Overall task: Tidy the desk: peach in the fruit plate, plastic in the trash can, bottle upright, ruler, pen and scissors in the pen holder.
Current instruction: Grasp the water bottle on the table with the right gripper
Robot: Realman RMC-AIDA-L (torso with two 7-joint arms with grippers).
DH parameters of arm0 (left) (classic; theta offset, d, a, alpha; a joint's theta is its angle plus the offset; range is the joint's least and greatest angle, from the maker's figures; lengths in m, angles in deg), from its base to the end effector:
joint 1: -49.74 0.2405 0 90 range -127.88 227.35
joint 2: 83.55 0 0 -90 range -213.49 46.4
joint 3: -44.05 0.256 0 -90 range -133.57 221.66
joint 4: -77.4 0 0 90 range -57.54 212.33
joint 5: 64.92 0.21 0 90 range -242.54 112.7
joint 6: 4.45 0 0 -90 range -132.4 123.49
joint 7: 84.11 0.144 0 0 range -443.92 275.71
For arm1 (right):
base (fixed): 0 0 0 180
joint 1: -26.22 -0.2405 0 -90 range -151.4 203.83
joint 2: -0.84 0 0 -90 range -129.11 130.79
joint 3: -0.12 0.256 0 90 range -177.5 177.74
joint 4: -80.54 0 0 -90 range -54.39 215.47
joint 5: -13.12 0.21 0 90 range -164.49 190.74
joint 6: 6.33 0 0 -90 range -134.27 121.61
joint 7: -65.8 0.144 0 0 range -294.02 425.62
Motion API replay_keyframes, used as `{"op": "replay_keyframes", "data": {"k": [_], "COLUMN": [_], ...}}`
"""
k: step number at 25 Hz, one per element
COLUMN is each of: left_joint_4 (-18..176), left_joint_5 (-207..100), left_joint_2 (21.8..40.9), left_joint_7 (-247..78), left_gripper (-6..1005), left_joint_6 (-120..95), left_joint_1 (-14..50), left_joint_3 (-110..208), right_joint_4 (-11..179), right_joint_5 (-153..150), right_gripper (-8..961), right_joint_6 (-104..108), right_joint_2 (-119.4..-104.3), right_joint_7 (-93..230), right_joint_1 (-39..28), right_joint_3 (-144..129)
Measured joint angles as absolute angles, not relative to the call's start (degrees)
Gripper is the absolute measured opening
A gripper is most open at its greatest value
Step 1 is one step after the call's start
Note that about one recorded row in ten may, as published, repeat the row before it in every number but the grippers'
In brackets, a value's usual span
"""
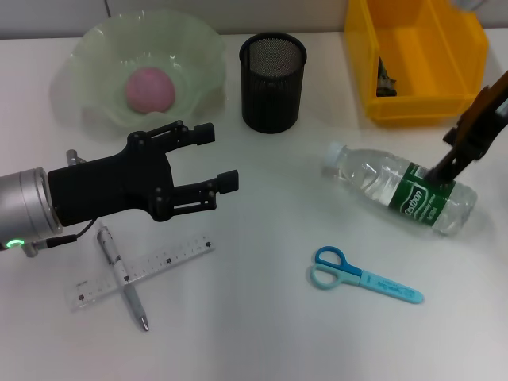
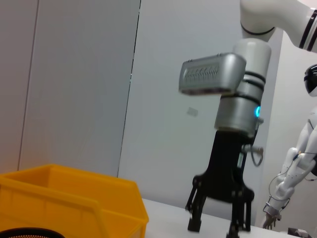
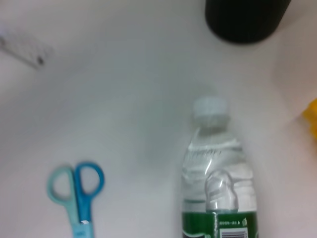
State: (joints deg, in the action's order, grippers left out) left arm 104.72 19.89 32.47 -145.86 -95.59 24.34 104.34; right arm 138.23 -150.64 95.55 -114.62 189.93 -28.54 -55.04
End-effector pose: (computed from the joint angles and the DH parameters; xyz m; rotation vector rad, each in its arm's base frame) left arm -0.2537 0.3017 -0.0143 -2.6738 -0.3794 -1.0275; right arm 0.1744 0.3998 0.0520 -2.7282 0.7619 -0.7593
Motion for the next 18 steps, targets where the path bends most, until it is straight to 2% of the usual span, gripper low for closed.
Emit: {"op": "replay_keyframes", "data": {"k": [1, 2, 6, 18], "left_joint_4": [104.7, 104.7, 104.7, 104.7], "left_joint_5": [19.9, 19.9, 19.9, 19.9], "left_joint_2": [32.53, 32.59, 32.70, 32.82], "left_joint_7": [-145.9, -145.8, -145.9, -146.4], "left_gripper": [815, 815, 815, 814], "left_joint_6": [-95.6, -95.5, -95.5, -95.8], "left_joint_1": [24.3, 24.3, 24.2, 24.2], "left_joint_3": [104.3, 104.3, 104.2, 103.9], "right_joint_4": [138.2, 137.7, 135.8, 126.0], "right_joint_5": [-151.5, -152.3, -152.4, -152.1], "right_gripper": [827, 827, 826, 827], "right_joint_6": [94.6, 92.4, 89.5, 77.8], "right_joint_2": [-115.29, -116.60, -117.71, -118.30], "right_joint_7": [189.9, 189.8, 189.8, 190.2], "right_joint_1": [-28.5, -28.2, -28.0, -28.5], "right_joint_3": [-56.1, -58.8, -61.4, -66.1]}}
